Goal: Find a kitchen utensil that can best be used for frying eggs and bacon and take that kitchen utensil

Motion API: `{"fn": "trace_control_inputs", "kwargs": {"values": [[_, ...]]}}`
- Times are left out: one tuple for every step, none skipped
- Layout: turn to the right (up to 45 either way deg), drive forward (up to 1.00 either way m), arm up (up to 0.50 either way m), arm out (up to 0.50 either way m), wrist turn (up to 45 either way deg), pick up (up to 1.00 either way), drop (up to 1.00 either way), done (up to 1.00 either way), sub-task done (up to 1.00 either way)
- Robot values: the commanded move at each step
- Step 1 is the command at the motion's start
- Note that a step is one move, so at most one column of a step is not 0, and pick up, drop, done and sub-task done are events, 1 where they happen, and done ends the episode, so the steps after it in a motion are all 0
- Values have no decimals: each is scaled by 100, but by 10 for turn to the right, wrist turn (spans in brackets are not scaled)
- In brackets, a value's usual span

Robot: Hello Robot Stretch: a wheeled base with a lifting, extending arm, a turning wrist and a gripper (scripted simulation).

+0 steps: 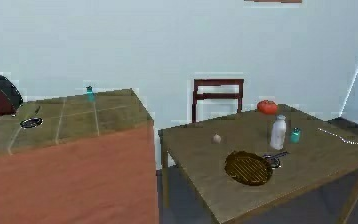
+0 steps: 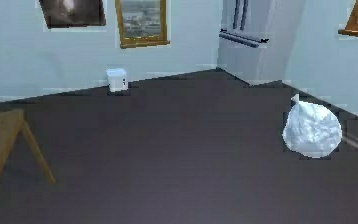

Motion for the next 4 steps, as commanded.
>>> {"fn": "trace_control_inputs", "kwargs": {"values": [[-450,0,0,0,0,0,0,0,0],[-210,0,0,0,0,0,0,0,0],[0,0,50,0,0,0,0,0,0],[0,0,36,0,0,0,0,0,0]]}}
